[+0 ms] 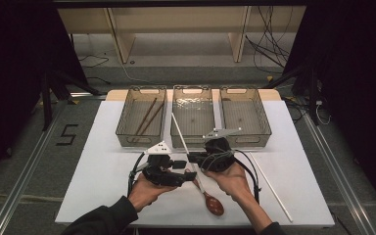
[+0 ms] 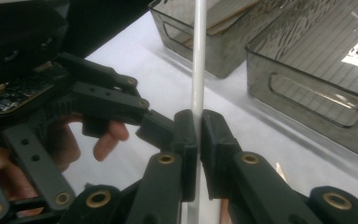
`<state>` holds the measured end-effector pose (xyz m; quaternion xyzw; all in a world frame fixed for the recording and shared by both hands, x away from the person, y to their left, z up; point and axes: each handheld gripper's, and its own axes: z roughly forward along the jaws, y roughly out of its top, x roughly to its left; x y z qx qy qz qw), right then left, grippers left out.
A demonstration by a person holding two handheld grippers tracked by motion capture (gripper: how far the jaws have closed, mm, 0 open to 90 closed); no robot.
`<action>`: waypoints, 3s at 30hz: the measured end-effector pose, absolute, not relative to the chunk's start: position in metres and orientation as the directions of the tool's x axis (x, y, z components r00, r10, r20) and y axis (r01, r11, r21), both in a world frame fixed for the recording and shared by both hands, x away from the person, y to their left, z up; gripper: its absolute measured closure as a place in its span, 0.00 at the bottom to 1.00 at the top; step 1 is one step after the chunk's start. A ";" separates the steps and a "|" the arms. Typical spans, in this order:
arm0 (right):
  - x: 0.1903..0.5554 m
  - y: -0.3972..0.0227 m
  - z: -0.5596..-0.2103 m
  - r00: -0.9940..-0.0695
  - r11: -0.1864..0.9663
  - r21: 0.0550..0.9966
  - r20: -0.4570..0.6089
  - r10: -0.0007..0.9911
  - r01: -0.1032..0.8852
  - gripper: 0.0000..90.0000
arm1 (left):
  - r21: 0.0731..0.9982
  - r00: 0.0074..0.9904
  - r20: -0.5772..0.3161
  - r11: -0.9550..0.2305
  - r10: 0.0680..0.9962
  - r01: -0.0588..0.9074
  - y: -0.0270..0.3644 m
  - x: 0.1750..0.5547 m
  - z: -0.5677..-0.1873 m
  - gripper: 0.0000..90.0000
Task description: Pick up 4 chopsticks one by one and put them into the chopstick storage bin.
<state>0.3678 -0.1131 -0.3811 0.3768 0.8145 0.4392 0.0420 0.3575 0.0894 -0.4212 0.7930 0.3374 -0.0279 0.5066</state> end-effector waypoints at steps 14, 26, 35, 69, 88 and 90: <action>0.365 -0.110 -0.382 -0.722 0.313 0.753 0.293 0.627 0.579 0.95 | 0.784 0.777 -0.412 -0.249 0.477 0.568 0.090 0.360 -0.422 0.63; 0.364 -0.108 -0.384 -0.727 0.314 0.753 0.299 0.618 0.578 0.95 | 0.777 0.773 -0.426 -0.247 0.470 0.578 0.092 0.362 -0.423 0.79; 0.362 -0.110 -0.383 -0.729 0.307 0.761 0.299 0.616 0.571 0.95 | 0.753 0.739 -0.463 -0.222 0.489 0.619 0.097 0.366 -0.422 0.92; 0.358 -0.215 -0.393 -0.605 0.373 0.643 0.178 0.776 0.669 0.38 | 0.774 0.690 -0.261 -0.282 0.675 0.568 0.167 0.402 -0.385 0.93; 0.349 -0.231 -0.405 -0.574 0.396 0.601 0.129 0.809 0.694 0.32 | 0.774 0.639 -0.226 -0.262 0.736 0.576 0.208 0.432 -0.353 0.93; 0.349 -0.231 -0.406 -0.573 0.390 0.605 0.135 0.809 0.694 0.32 | 0.771 0.623 -0.235 -0.247 0.746 0.587 0.214 0.437 -0.354 0.93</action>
